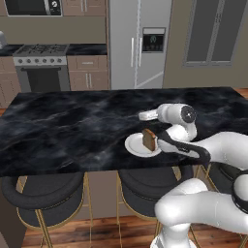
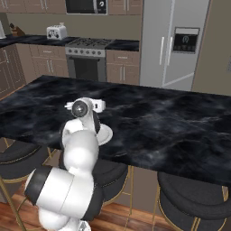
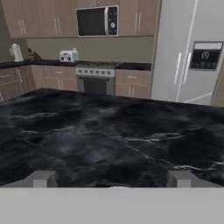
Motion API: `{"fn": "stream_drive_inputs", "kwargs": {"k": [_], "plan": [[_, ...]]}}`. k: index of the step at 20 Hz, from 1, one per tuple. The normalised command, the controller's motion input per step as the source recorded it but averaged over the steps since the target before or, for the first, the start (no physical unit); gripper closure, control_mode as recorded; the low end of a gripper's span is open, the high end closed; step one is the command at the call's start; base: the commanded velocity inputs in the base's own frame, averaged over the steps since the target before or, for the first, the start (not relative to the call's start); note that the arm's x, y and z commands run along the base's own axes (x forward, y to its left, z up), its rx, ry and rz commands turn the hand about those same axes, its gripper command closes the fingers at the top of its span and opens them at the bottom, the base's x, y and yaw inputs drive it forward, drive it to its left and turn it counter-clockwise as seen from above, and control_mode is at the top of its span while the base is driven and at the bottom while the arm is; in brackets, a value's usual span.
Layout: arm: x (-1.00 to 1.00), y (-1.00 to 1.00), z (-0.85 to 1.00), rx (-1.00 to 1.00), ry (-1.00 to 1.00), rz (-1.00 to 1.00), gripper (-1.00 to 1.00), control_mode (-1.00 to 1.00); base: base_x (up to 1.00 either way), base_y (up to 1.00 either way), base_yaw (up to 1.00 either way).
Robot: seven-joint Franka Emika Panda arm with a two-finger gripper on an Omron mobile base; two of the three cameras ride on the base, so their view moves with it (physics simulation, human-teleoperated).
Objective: Start the toaster. Once the lever pops up, take the bread to the plate on the dining counter.
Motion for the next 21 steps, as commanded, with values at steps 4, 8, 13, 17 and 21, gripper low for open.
{"fn": "stream_drive_inputs", "kwargs": {"k": [4,8,13,17,21], "plan": [[-0.14,-0.31,0.71,-0.06,0.25,0.0,-1.0,-1.0,0.0,0.0,0.0],[-0.19,-0.37,0.57,-0.04,0.23,0.0,-1.0,-1.0,0.0,0.0,0.0],[-0.35,-0.15,0.25,-0.07,0.21,-0.05,-1.0,-1.0,0.0,0.0,0.0],[-0.71,0.0,0.02,-0.06,0.16,-0.13,-1.0,-1.0,0.0,0.0,0.0],[-0.78,0.0,0.0,-0.04,0.15,-0.21,-1.0,-1.0,0.0,0.0,0.0]]}}
